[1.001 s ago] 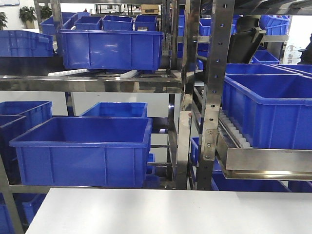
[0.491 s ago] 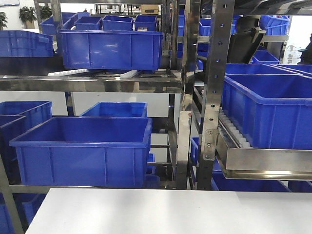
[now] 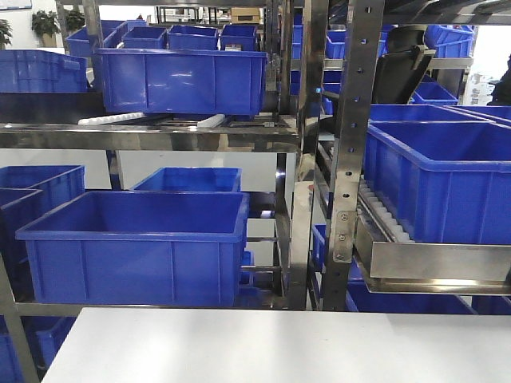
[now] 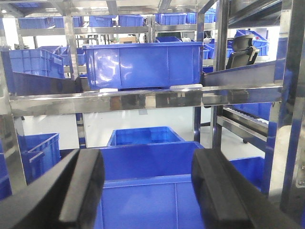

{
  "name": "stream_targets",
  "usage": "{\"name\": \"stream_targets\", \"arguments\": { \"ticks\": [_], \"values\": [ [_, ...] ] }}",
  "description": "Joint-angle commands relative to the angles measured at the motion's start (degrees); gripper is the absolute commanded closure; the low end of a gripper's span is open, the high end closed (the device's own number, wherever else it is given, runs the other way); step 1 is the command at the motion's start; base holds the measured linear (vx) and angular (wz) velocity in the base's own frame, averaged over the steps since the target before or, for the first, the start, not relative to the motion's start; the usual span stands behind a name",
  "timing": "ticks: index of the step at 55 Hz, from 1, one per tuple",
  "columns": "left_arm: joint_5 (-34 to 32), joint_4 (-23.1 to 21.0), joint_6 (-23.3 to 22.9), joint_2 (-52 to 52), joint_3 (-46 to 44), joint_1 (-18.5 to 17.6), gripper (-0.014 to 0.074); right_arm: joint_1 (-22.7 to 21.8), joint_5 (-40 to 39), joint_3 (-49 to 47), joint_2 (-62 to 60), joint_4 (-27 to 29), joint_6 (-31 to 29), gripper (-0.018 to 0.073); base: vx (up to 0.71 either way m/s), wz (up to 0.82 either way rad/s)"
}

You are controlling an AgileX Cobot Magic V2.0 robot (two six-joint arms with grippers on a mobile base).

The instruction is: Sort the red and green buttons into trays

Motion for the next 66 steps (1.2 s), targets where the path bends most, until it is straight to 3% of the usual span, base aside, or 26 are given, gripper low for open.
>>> {"name": "stream_targets", "arguments": {
  "ticks": [1, 12, 20, 30, 38, 66],
  "values": [
    [-4.84, -0.58, -0.06, -0.02, -2.10, -0.28, 0.0061, 1.20, -9.88, 6.59, 4.54, -1.72, 2.27, -0.0002, 0.00, 0.00],
    [-5.01, -0.58, -0.06, -0.02, -2.10, -0.28, 0.0061, 6.32, -29.82, 19.55, 20.18, -6.43, 3.16, 0.0032, 0.00, 0.00],
    [-5.01, -0.58, -0.06, -0.02, -2.10, -0.28, 0.0061, 7.70, -42.26, 20.69, 31.67, -10.96, 3.12, 0.0032, 0.00, 0.00],
    [-5.00, -0.58, 0.10, 0.02, -2.10, -0.28, 0.0061, 7.65, -59.21, 20.00, 44.21, -10.53, 2.71, 0.0032, 0.00, 0.00],
    [-5.00, -0.58, 0.10, 0.02, -2.10, -0.28, 0.0061, 7.65, -64.62, 18.86, 53.24, -10.53, 2.71, 0.0032, 0.00, 0.00],
    [-5.19, -0.43, 0.58, 0.05, -2.10, -0.28, 0.0061, 7.65, -64.53, 8.06, 66.57, -11.91, 2.76, 0.0041, 0.00, 0.00]
  ]
}}
